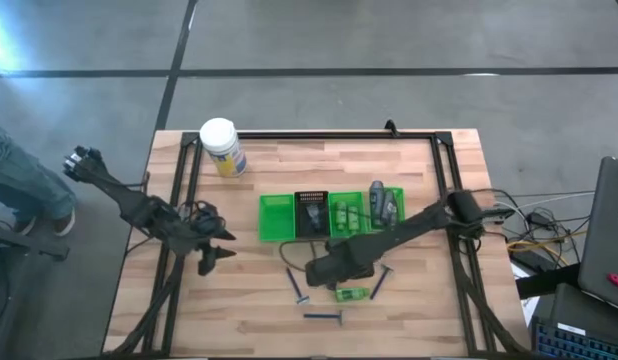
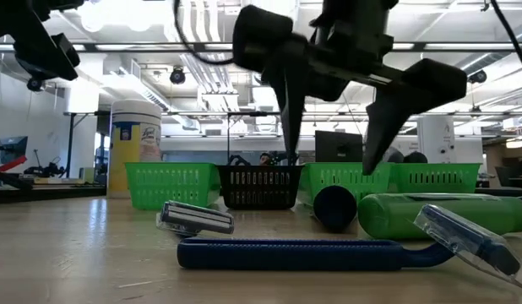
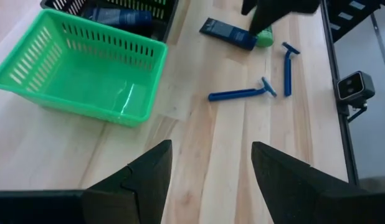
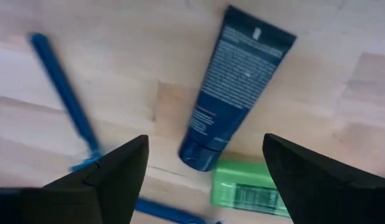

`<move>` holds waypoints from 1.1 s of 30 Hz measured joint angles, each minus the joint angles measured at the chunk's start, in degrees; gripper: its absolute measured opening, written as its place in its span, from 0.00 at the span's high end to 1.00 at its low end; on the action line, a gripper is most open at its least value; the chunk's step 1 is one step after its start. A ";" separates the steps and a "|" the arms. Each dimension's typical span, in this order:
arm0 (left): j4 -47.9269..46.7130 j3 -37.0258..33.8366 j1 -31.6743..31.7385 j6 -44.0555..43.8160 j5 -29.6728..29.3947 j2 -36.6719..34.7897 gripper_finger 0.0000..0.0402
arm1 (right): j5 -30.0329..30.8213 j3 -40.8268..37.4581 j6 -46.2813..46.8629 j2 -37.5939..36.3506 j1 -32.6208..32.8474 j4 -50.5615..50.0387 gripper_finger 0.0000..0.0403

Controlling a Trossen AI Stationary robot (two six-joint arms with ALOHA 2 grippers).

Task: Pick & Place Travel size toiletries
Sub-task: Put the black shave cream into the black basket

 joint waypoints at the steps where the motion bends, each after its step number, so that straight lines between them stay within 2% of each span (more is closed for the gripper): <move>1: 0.00 -0.34 0.00 0.05 0.00 -0.41 0.44 | -0.10 1.51 0.00 1.37 0.07 -1.18 0.25; 5: -0.22 -0.90 0.00 2.22 0.75 -1.14 0.44 | -2.06 5.36 0.83 5.67 -0.03 -2.04 0.29; 12: -0.41 -0.89 0.02 4.87 3.70 -1.27 0.44 | -4.37 7.28 4.07 9.76 0.04 -2.50 0.40; 15: -0.62 -0.88 0.02 6.12 4.28 -1.45 0.44 | -4.37 7.16 4.33 9.88 0.04 -2.80 0.49; 20: -0.68 -0.88 0.02 7.64 4.32 -1.75 0.44 | -0.49 7.42 3.22 9.22 0.06 -4.19 0.70; 27: -0.98 -0.88 0.02 7.41 3.91 -2.81 0.44 | 5.70 13.82 -0.61 2.81 -1.60 -7.52 0.70; 33: -0.95 -0.88 0.02 5.53 -0.91 -3.19 0.44 | 3.03 17.88 -15.99 2.69 -11.91 -10.83 0.70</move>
